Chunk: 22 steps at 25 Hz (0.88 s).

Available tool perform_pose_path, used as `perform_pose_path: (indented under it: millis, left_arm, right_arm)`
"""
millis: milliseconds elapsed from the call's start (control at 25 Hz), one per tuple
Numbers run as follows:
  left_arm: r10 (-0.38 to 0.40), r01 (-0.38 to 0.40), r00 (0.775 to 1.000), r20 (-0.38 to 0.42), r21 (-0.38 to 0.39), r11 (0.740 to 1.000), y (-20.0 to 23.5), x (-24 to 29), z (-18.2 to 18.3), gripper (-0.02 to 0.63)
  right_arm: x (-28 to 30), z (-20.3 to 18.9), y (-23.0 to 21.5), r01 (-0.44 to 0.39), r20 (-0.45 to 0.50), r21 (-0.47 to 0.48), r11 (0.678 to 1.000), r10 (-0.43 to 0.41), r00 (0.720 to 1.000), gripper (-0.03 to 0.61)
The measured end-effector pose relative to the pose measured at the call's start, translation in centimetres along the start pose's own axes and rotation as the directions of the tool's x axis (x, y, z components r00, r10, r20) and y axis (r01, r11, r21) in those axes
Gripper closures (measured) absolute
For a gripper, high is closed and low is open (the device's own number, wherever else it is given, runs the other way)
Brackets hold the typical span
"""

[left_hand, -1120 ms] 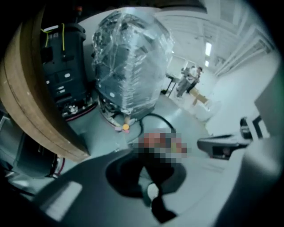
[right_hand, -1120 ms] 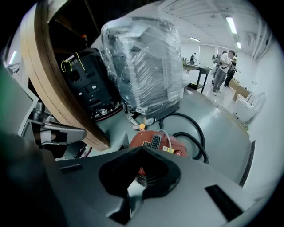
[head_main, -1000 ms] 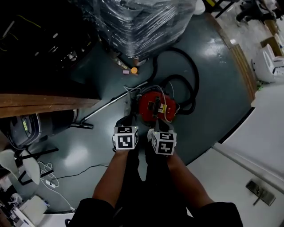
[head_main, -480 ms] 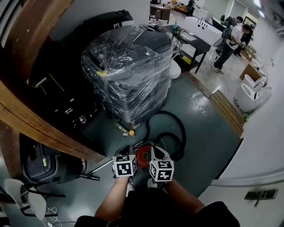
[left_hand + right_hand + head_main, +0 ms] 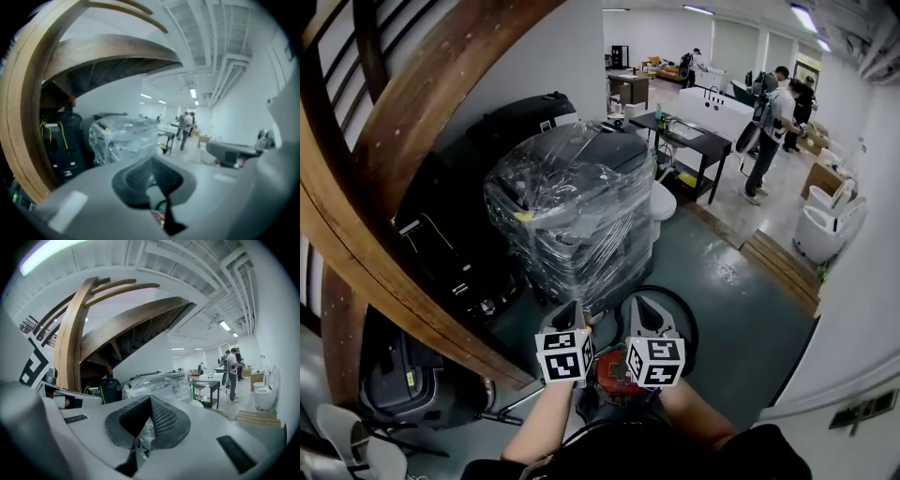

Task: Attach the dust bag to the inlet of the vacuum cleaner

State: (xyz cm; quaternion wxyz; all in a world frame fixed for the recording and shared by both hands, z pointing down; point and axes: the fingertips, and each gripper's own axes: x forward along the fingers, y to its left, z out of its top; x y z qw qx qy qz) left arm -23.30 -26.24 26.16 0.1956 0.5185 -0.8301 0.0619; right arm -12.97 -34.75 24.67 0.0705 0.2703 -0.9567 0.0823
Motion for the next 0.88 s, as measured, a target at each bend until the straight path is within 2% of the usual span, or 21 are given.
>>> perform_pose_path:
  millis: [160,280,440,880]
  left_arm:
    - [0.007,-0.009,0.999,0.042,0.058,0.998,-1.2,-0.6,1.6,0.614]
    - [-0.002,-0.002,0.999,0.054,0.074,0.997,-2.0,-0.4,2.0,0.614]
    - [-0.002,-0.002,0.998,0.056,0.073,0.997,-2.6,-0.2,2.5,0.614]
    - [-0.001,-0.001,0.999,0.051,0.054,0.999,-3.8,1.3,2.9,0.614]
  right_arm:
    - [-0.3,0.9,-0.5,0.005,0.02,0.001,1.0,-0.005,1.0,0.581]
    - [-0.1,1.0,-0.6,0.017,0.03,-0.036,0.999,-0.016,0.999,0.581]
    - [-0.1,1.4,-1.2,0.026,0.038,-0.06,0.998,-0.024,0.999,0.581]
    - [0.6,1.8,-2.6,-0.015,0.02,-0.067,0.998,0.017,1.0,0.581]
